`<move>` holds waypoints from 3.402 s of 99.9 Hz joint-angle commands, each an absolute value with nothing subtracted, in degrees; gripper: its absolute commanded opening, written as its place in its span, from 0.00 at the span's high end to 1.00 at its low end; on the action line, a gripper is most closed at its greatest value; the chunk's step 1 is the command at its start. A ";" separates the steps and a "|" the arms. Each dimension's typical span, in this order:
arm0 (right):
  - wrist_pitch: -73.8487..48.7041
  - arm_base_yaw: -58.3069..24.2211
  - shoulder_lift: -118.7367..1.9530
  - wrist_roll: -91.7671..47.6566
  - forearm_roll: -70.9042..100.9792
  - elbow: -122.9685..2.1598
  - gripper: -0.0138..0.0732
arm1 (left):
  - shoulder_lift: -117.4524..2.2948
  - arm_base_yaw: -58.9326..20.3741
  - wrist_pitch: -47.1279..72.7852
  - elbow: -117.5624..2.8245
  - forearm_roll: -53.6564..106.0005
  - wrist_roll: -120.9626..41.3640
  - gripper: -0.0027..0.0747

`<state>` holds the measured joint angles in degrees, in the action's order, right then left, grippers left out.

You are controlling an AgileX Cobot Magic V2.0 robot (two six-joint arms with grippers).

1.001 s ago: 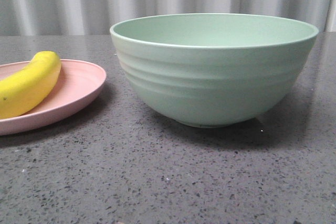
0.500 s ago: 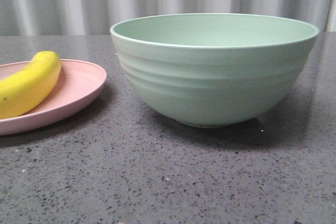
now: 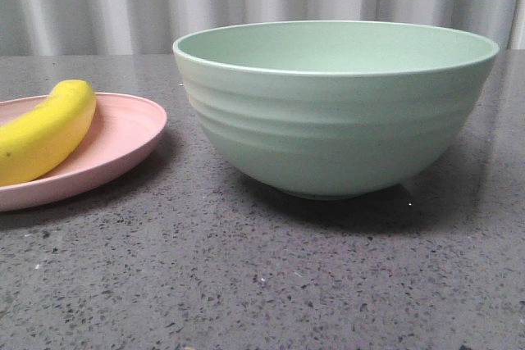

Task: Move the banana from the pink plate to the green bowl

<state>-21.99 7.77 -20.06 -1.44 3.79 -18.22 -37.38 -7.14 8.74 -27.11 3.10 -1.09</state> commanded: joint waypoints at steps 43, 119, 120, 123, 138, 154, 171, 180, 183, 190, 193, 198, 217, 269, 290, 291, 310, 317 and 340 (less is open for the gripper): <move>-17.11 7.60 -20.91 -1.46 4.00 -20.34 0.90 | -55.11 -24.33 25.43 -41.15 7.33 -0.39 0.44; -17.11 7.60 -20.91 -1.46 4.00 -20.34 0.90 | -71.53 -26.80 32.28 -47.01 11.12 -0.39 0.44; -17.11 7.60 -20.91 -1.46 4.00 -20.34 0.90 | -71.65 -26.80 32.26 -47.01 11.12 -0.39 0.44; -17.11 7.60 -20.91 -1.46 4.00 -20.34 0.90 | -72.12 -26.80 32.26 -47.01 11.12 -0.39 0.44; -17.11 7.60 -20.91 -1.46 4.00 -20.34 0.90 | -73.08 -26.80 32.26 -47.01 11.12 -0.39 0.44; -17.11 7.60 -20.91 -1.46 4.00 -20.34 0.90 | -73.07 -26.80 32.26 -47.01 11.12 -0.39 0.45; -17.11 7.60 -20.91 -1.46 4.00 -20.34 0.90 | -73.07 -26.80 32.26 -47.01 11.12 -0.39 0.57; -17.11 7.60 -20.91 -1.46 4.00 -20.34 0.90 | -73.07 -26.80 32.26 -47.01 11.12 -0.39 0.64; -17.11 7.60 -20.91 -1.46 4.00 -20.34 0.90 | -73.07 -26.80 32.26 -47.18 11.12 -0.39 0.66; -17.11 7.60 -20.91 -1.46 4.00 -20.34 0.90 | -73.07 -26.80 32.52 -47.83 11.12 -0.39 0.69; -17.22 7.60 -20.91 -1.46 4.00 -20.34 0.90 | -73.07 -26.80 32.65 -48.24 11.12 -0.39 0.70; -17.46 7.60 -20.91 -1.46 4.00 -20.34 0.90 | -73.07 -26.80 32.88 -49.16 11.12 -0.39 0.71; -19.24 7.60 -20.91 -1.46 4.90 -21.71 0.90 | -72.63 -26.80 34.37 -52.67 11.12 -0.39 0.71; -39.21 3.28 -34.22 -14.08 29.55 -41.35 0.73 | -69.32 -40.66 35.34 -61.05 12.58 -0.78 0.71; -38.95 -2.13 -43.54 -14.08 38.94 -45.80 0.41 | -69.32 -47.95 34.90 -61.74 13.00 -0.78 0.71; -38.81 -2.52 -44.17 -14.18 39.23 -46.03 0.41 | -69.32 -48.14 34.90 -61.74 13.00 -0.78 0.71; -36.45 -8.96 -52.46 -17.18 47.87 -48.51 0.41 | -69.32 -50.70 33.73 -61.74 13.62 -0.78 0.71; -34.27 -11.41 -55.35 -17.63 50.74 -49.37 0.41 | -69.32 -50.70 33.73 -61.74 13.62 -0.78 0.71; -29.23 -16.08 -63.09 -17.63 56.69 -52.90 0.41 | -69.32 -50.70 33.84 -61.74 13.88 -0.78 0.71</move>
